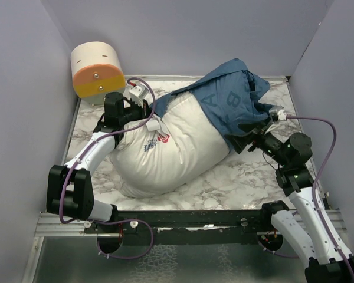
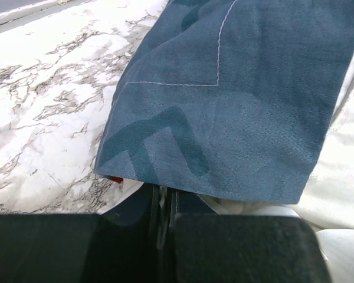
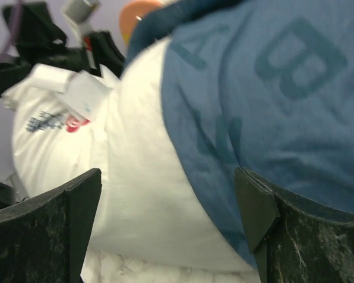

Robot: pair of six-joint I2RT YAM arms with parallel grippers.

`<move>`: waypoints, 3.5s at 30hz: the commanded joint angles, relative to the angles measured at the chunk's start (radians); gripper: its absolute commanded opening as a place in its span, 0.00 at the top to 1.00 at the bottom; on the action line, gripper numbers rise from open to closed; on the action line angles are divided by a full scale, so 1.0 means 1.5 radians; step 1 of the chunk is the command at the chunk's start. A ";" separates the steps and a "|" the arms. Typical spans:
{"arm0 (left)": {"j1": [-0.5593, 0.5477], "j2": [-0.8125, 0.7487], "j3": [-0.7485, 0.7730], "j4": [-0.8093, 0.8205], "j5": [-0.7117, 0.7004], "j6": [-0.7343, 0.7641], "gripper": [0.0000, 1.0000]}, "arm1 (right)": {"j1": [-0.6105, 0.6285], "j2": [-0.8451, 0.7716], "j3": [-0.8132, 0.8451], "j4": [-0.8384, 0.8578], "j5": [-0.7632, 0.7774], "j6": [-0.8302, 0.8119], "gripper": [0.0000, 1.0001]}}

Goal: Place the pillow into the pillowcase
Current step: Stuff the pillow into the pillowcase.

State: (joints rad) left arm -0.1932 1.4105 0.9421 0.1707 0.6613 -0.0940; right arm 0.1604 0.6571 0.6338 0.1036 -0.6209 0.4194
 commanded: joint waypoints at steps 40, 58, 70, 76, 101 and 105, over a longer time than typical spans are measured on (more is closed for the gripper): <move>-0.015 0.005 0.016 -0.034 -0.020 0.035 1.00 | 0.194 0.104 -0.004 -0.141 0.326 -0.098 0.99; -0.015 0.007 0.016 -0.037 -0.024 0.035 1.00 | 0.274 0.247 0.103 0.050 -0.038 -0.104 0.99; -0.015 0.011 0.017 -0.047 -0.062 0.042 1.00 | 0.339 0.420 0.279 0.128 0.019 -0.061 0.99; -0.015 0.007 0.038 -0.114 -0.265 0.043 0.59 | 0.339 0.383 0.206 0.088 0.178 -0.057 0.90; 0.041 -0.350 0.137 -0.360 -0.206 -0.043 0.17 | 0.259 0.241 0.133 0.042 0.251 -0.114 0.14; -0.017 -0.367 0.074 -0.323 -0.092 -0.076 0.20 | 0.252 0.195 0.069 0.046 0.259 -0.084 0.12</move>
State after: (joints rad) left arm -0.1425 0.8860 1.1286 -0.3466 0.2501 -0.1364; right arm 0.5495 1.0142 0.8276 0.1566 -0.2230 0.2504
